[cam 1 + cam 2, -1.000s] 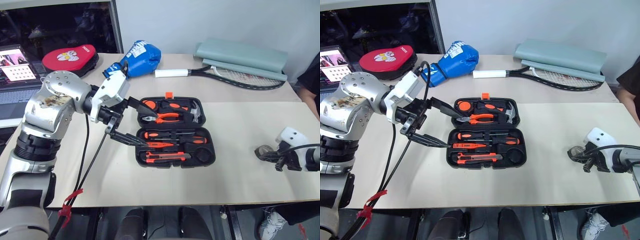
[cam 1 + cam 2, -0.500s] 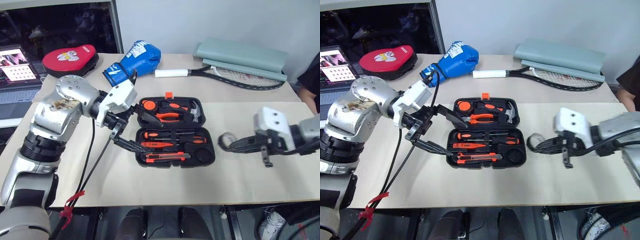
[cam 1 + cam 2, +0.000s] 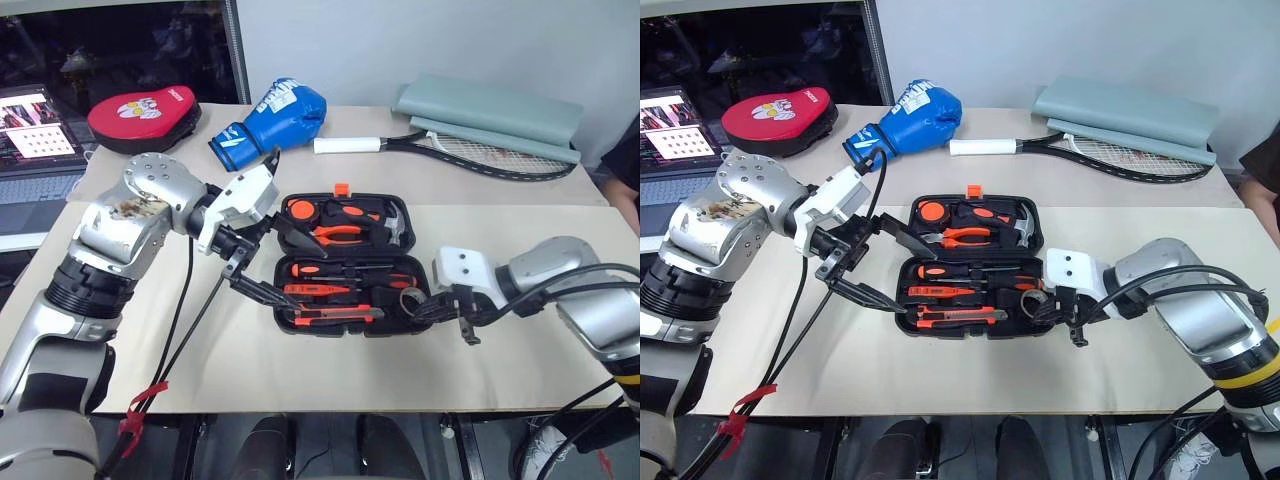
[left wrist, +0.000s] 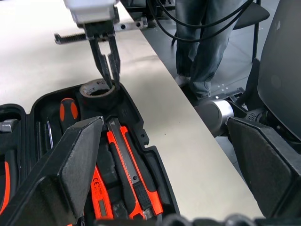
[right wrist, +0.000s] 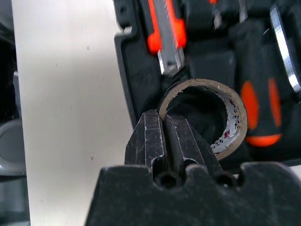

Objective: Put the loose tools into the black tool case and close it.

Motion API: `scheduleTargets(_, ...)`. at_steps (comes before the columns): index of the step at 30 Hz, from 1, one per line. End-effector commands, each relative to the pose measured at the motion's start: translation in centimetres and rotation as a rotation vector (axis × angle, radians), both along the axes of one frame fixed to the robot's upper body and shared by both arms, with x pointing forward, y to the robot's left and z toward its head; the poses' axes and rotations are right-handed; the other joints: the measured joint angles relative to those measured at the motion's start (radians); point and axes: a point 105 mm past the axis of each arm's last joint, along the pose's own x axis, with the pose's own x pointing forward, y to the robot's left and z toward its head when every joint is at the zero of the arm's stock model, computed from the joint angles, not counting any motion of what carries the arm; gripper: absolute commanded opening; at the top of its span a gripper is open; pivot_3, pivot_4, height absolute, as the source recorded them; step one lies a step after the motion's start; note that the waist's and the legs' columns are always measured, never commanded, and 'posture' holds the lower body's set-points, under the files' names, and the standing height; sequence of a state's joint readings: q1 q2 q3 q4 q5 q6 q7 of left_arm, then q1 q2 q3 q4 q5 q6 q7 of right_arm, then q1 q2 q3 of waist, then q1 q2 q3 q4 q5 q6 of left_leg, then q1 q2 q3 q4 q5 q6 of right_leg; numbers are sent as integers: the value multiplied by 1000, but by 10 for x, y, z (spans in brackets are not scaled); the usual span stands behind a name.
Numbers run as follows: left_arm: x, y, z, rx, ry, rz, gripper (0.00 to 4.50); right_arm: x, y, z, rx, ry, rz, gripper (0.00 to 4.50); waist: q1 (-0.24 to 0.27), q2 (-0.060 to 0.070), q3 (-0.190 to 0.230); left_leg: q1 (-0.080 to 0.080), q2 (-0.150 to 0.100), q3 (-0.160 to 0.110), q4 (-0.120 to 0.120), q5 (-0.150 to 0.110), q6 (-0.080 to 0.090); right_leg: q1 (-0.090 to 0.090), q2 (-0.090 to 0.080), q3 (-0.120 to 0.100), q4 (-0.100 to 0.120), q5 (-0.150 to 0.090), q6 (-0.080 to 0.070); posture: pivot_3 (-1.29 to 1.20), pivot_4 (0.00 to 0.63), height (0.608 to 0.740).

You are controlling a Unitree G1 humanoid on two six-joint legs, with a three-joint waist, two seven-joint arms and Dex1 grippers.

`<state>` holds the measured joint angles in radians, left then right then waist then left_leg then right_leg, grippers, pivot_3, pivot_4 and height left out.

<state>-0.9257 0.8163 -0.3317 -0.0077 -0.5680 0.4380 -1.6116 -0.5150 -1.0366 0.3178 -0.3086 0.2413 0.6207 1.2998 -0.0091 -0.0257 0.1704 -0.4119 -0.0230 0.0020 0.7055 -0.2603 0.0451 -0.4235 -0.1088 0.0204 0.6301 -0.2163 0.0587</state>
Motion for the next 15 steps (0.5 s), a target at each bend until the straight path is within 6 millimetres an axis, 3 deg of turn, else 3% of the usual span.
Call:
scheduleTargets(1,0,-3,11,-30,-53,1,4500,-4,15,7,20,-22,71,38,-2,0,0,0,0,0,0,0,0,0,0,0,0,0,0,0,150,737)
scheduleTargets(5,-2,-2,11,-26,-58,-3,4500,-9,19,3,-1,-7,91,38,-3,0,0,1,0,0,0,0,0,0,0,0,1,0,0,0,150,737)
scheduleTargets(15,0,0,15,-25,-79,13,4500,-5,-6,-10,-112,-24,49,38,0,0,0,1,0,0,0,0,0,1,0,0,0,0,0,0,150,737)
